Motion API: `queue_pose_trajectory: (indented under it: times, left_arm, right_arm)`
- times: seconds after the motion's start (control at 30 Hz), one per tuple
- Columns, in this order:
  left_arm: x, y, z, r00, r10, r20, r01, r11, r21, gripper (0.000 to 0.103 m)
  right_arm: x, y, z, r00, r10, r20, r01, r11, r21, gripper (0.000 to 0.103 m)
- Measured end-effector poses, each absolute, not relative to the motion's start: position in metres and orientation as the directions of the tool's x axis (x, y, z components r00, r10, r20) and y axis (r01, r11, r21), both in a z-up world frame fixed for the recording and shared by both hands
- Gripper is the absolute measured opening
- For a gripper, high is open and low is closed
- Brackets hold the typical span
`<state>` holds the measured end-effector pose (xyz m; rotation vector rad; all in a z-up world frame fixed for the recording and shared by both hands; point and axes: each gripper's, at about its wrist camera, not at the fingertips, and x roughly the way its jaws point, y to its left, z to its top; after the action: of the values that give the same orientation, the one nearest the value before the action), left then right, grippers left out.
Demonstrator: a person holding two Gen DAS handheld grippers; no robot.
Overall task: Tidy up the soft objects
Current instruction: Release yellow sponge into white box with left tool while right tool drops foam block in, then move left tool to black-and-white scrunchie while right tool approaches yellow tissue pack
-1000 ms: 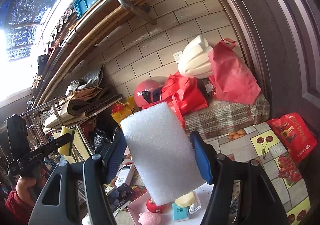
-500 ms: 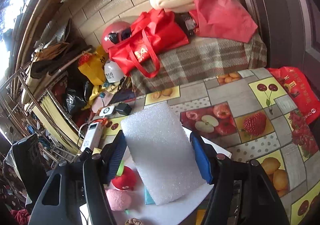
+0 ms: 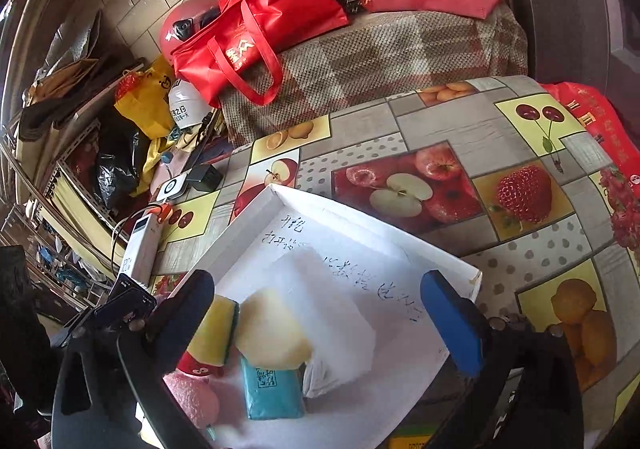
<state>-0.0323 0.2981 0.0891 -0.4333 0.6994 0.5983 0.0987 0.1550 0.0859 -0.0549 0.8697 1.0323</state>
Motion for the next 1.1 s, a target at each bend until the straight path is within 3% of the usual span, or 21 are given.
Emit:
queue_pose_trajectory:
  times: [0.2, 0.4, 0.57, 0.8, 0.87, 0.97, 1.1]
  left_arm:
    - [-0.049, 0.288, 0.1, 0.64, 0.37, -0.673, -0.64, 0.742, -0.199, 0.103]
    - [-0.061, 0.273, 0.113, 0.659, 0.375, -0.652, -0.631, 0.748, -0.208, 0.103]
    - [-0.065, 0.254, 0.124, 0.691, 0.356, -0.629, -0.601, 0.767, -0.226, 0.103]
    - [-0.082, 0.229, 0.157, 0.746, 0.363, -0.559, -0.558, 0.799, -0.226, 0.103]
    - [-0.087, 0.227, 0.161, 0.753, 0.355, -0.554, -0.551, 0.8, -0.236, 0.103]
    - [-0.092, 0.219, 0.157, 0.75, 0.326, -0.576, -0.544, 0.799, -0.257, 0.103]
    - [-0.104, 0.204, 0.147, 0.739, 0.288, -0.609, -0.538, 0.796, -0.276, 0.103]
  right_arm:
    - [0.09, 0.13, 0.107, 0.278, 0.746, -0.605, -0.766, 0.552, 0.329, 0.103]
    - [0.085, 0.089, 0.146, 0.35, 0.795, -0.496, -0.748, 0.556, 0.363, 0.103]
    - [0.075, 0.046, 0.189, 0.419, 0.835, -0.357, -0.747, 0.541, 0.387, 0.103]
    - [0.053, -0.048, 0.256, 0.579, 0.813, -0.066, -0.755, 0.565, 0.332, 0.103]
    - [0.06, -0.066, 0.26, 0.582, 0.809, -0.085, -0.744, 0.572, 0.346, 0.103]
    - [0.08, -0.083, 0.243, 0.509, 0.832, -0.219, -0.706, 0.549, 0.447, 0.103]
    - [0.066, -0.103, 0.223, 0.563, 0.789, -0.244, -0.677, 0.61, 0.411, 0.103]
